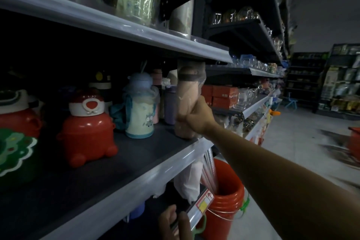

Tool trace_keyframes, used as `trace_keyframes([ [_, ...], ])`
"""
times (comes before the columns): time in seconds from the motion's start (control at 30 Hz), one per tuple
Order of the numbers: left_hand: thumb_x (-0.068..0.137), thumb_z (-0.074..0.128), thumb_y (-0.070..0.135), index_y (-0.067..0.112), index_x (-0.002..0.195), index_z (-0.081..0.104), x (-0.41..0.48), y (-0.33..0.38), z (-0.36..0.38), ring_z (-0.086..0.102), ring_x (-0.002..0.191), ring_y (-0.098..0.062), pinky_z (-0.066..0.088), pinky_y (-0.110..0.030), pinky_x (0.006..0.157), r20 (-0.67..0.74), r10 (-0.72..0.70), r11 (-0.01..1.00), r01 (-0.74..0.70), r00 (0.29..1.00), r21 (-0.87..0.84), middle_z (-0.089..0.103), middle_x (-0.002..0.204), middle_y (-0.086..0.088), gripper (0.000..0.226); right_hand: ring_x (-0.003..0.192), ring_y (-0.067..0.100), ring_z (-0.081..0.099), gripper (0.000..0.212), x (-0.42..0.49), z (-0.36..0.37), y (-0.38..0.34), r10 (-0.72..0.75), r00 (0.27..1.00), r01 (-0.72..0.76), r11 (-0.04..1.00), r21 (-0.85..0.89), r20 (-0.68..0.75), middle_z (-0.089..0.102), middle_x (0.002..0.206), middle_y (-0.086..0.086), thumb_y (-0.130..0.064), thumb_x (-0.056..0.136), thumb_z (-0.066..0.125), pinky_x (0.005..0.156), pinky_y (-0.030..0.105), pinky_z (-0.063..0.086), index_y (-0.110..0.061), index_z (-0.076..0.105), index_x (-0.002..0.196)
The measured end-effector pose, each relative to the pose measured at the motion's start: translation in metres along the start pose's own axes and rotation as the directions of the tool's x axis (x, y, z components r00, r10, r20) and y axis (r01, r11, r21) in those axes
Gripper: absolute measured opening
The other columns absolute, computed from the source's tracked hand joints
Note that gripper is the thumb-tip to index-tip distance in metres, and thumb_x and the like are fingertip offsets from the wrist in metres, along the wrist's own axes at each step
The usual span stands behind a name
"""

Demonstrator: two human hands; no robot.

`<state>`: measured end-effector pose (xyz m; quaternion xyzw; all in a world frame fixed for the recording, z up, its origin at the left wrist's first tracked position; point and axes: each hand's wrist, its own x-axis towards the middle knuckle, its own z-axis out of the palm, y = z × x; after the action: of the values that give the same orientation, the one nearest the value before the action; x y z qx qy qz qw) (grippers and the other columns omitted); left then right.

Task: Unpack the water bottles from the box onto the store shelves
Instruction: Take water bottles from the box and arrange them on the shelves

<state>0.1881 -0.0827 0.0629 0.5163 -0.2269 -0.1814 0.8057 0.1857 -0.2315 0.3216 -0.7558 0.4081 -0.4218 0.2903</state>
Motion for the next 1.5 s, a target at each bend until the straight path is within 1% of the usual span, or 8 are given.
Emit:
trace_keyframes([
  [0.1, 0.084, 0.074, 0.020, -0.002, 0.104, 0.067, -0.004, 0.002, 0.003, 0.062, 0.091, 0.014, 0.044, 0.003, 0.076, 0.064, 0.109, 0.992, -0.104, 0.992, -0.067, 0.063, 0.103, -0.021, 0.030, 0.111, 0.027, 0.062, 0.075, 0.004, -0.004, 0.005, -0.001, 1.000, 0.002, 1.000, -0.018, 0.015, 0.061, 0.124, 0.005, -0.027, 0.074, 0.092, 0.087, 0.041, 0.057, -0.017, 0.045, 0.133],
  [0.17, 0.091, 0.066, 0.029, -0.004, 0.101, 0.070, -0.021, 0.021, 0.011, 0.063, 0.089, 0.006, 0.041, 0.004, 0.081, 0.119, 0.147, 0.987, -0.153, 0.982, 0.043, 0.069, 0.107, -0.010, 0.035, 0.110, 0.027, 0.064, 0.076, 0.006, -0.007, 0.005, 0.004, 1.000, -0.003, 0.999, -0.041, 0.012, 0.062, 0.122, 0.006, -0.027, 0.073, 0.092, 0.090, 0.043, 0.060, -0.016, 0.047, 0.132],
  [0.27, 0.086, 0.049, 0.050, 0.011, 0.099, 0.073, -0.028, 0.019, 0.005, 0.060, 0.101, 0.009, 0.042, -0.002, 0.089, 0.160, 0.193, 0.966, -0.216, 0.968, 0.142, 0.064, 0.112, 0.039, 0.048, 0.108, 0.027, 0.066, 0.093, 0.002, -0.010, 0.002, 0.018, 0.999, -0.016, 0.998, -0.064, 0.043, 0.066, 0.121, 0.004, -0.044, 0.056, 0.095, 0.093, 0.048, 0.061, -0.018, 0.049, 0.133],
  [0.37, 0.085, 0.046, 0.062, 0.041, 0.105, 0.065, -0.029, 0.017, -0.001, 0.066, 0.102, 0.002, 0.058, -0.032, 0.084, 0.183, 0.216, 0.933, -0.258, 0.959, 0.250, 0.067, 0.103, 0.033, 0.035, 0.107, 0.024, 0.069, 0.119, 0.001, -0.016, 0.007, -0.005, 0.996, 0.008, 0.999, -0.031, 0.091, 0.067, 0.122, 0.001, -0.064, 0.036, 0.096, 0.092, 0.048, 0.062, -0.020, 0.049, 0.136],
  [0.6, 0.087, 0.068, 0.049, 0.043, 0.115, 0.065, -0.069, 0.048, -0.005, 0.068, 0.103, -0.018, 0.056, -0.046, 0.096, 0.385, -0.186, 0.957, 0.078, 0.904, 0.278, 0.070, 0.113, 0.007, 0.029, 0.111, 0.023, 0.065, 0.076, -0.091, -0.077, 0.021, -0.038, 0.991, 0.012, 0.981, -0.195, -0.129, 0.069, 0.126, 0.005, -0.057, 0.078, 0.085, 0.095, 0.036, 0.053, -0.017, 0.052, 0.133],
  [0.87, 0.093, 0.069, 0.040, 0.032, 0.122, 0.058, -0.137, 0.037, -0.002, 0.071, 0.100, -0.030, 0.045, -0.033, 0.077, 0.660, -0.484, 0.837, 0.086, 0.575, 0.540, 0.067, 0.116, -0.005, 0.032, 0.093, 0.017, 0.072, 0.051, -0.264, -0.147, 0.109, 0.258, 0.964, -0.264, 0.918, -0.296, -0.061, 0.074, 0.102, -0.001, -0.048, 0.083, 0.082, 0.088, 0.044, 0.061, -0.020, 0.064, 0.122],
  [1.23, 0.097, 0.063, 0.038, 0.029, 0.119, 0.057, -0.228, 0.019, 0.014, 0.076, 0.086, -0.021, 0.061, -0.037, 0.076, 0.675, -0.630, 0.690, -0.123, 0.384, 0.713, 0.067, 0.112, 0.009, 0.025, 0.095, 0.020, 0.068, 0.060, -0.473, -0.167, 0.245, 0.764, 0.642, -0.744, 0.600, -0.293, -0.065, 0.071, 0.107, 0.003, -0.048, 0.077, 0.086, 0.086, 0.038, 0.058, -0.016, 0.064, 0.123],
  [1.5, 0.098, 0.062, 0.042, 0.032, 0.117, 0.057, -0.251, 0.000, 0.005, 0.069, 0.105, -0.021, 0.058, -0.037, 0.087, 0.650, -0.698, 0.591, -0.271, 0.301, 0.760, 0.061, 0.119, 0.008, 0.021, 0.119, 0.029, 0.063, 0.137, -0.579, -0.146, 0.361, 0.927, 0.367, -0.930, 0.367, -0.021, -0.081, 0.057, 0.136, 0.009, -0.088, 0.024, 0.088, 0.099, 0.046, 0.058, -0.021, 0.045, 0.136],
])
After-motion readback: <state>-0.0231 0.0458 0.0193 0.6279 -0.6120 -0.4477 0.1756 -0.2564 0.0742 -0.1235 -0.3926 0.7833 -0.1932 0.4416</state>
